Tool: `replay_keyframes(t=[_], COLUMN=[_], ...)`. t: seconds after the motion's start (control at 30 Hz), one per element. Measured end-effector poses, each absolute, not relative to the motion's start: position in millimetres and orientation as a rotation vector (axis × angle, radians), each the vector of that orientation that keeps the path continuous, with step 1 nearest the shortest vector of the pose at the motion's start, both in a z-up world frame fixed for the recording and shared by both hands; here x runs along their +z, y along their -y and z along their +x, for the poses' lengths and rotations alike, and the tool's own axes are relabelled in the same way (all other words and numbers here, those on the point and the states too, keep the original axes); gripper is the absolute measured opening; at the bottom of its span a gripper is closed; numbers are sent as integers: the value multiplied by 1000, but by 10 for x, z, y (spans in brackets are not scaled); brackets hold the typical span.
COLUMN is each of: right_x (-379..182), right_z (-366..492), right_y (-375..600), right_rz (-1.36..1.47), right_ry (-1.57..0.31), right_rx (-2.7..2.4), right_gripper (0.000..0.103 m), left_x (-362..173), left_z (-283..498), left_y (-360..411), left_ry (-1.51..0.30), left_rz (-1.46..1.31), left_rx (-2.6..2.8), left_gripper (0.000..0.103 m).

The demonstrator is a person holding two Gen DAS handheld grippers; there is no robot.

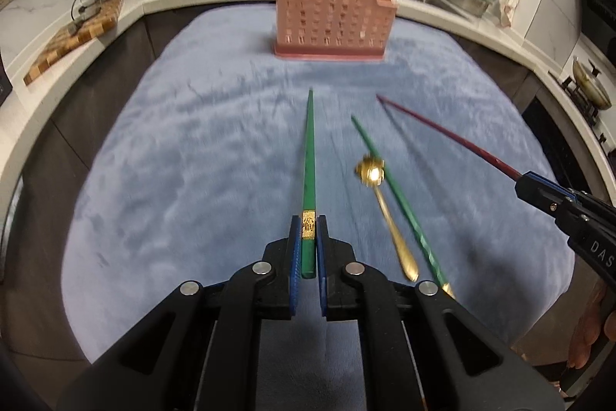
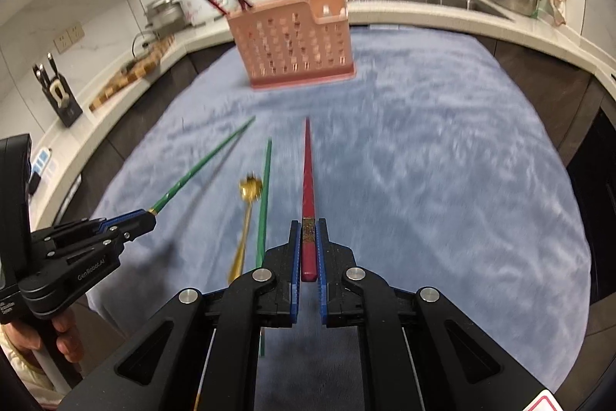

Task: Organize utensils
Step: 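Lift both chopsticks, lower them into the pink caddy and open both tools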

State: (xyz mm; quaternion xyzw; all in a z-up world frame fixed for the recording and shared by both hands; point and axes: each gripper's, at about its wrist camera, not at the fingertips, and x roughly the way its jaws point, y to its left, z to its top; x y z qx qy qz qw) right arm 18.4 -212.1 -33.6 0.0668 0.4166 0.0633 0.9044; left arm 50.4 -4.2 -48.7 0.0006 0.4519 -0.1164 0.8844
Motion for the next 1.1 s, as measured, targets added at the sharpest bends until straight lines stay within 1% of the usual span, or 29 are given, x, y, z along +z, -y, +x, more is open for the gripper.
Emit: replay_keyframes(t=[0.37,0.77,1.1], right_x=[369,1008,1640], right_z=[474,968,1491], right_y=[2244,2416,2442], right_rz=[162,222,254], right_ry=[-709,-567,-420], right_rx=[120,129,168], right_gripper=[7,7,7], left_x=[275,935,1730], left_z=[886,1379,1854], left_y=[-48,-45,-44], left_ry=[-763,-634,-459], left_rz=[-26,-55,-90], left_rx=[-226,-237,-260], left_gripper=[7,7,7])
